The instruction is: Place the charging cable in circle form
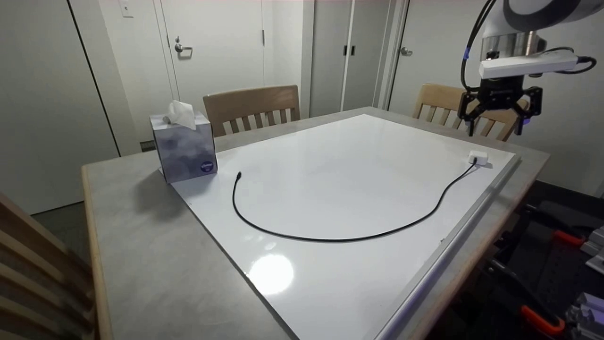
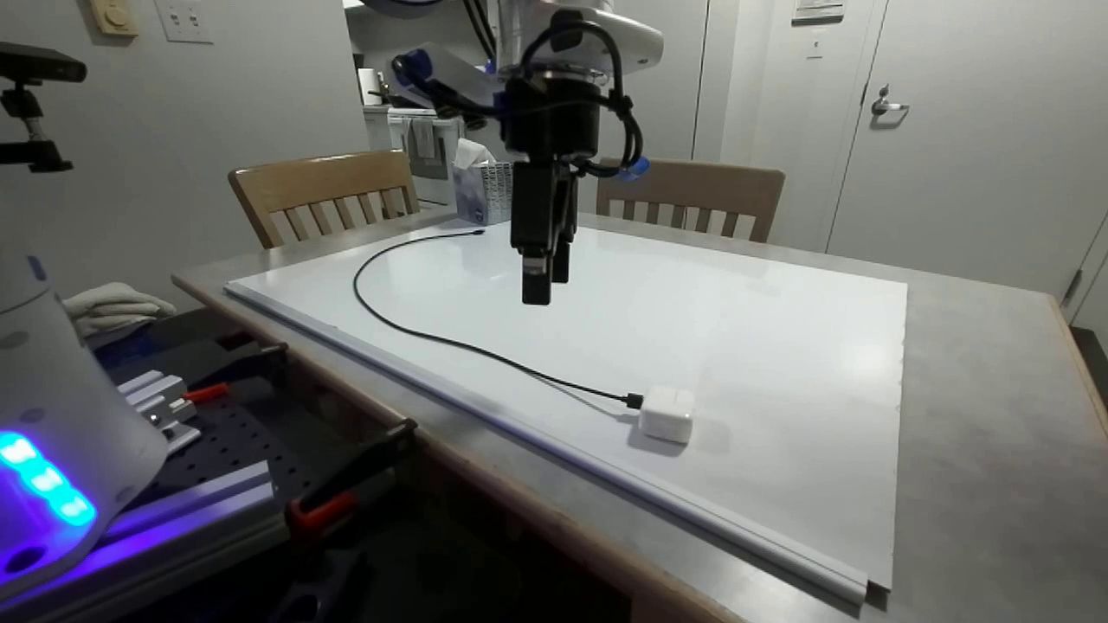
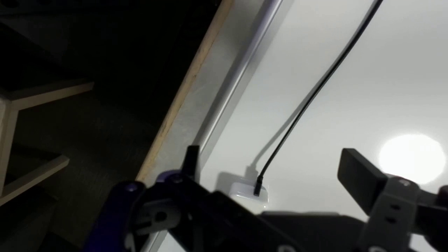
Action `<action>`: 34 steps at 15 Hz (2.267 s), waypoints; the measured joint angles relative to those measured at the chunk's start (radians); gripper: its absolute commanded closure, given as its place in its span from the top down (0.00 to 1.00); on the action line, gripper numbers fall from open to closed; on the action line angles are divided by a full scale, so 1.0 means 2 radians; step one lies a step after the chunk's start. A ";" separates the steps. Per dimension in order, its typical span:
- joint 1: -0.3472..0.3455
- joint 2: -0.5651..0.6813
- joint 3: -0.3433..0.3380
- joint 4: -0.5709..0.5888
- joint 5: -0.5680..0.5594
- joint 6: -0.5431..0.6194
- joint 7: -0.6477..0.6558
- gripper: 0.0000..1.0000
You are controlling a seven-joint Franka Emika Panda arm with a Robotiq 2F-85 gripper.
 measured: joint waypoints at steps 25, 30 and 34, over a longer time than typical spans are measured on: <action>-0.019 0.061 -0.068 -0.042 0.083 0.177 -0.072 1.00; -0.019 0.064 -0.072 -0.036 0.082 0.177 -0.072 1.00; -0.020 0.080 -0.078 -0.027 0.093 0.178 -0.085 1.00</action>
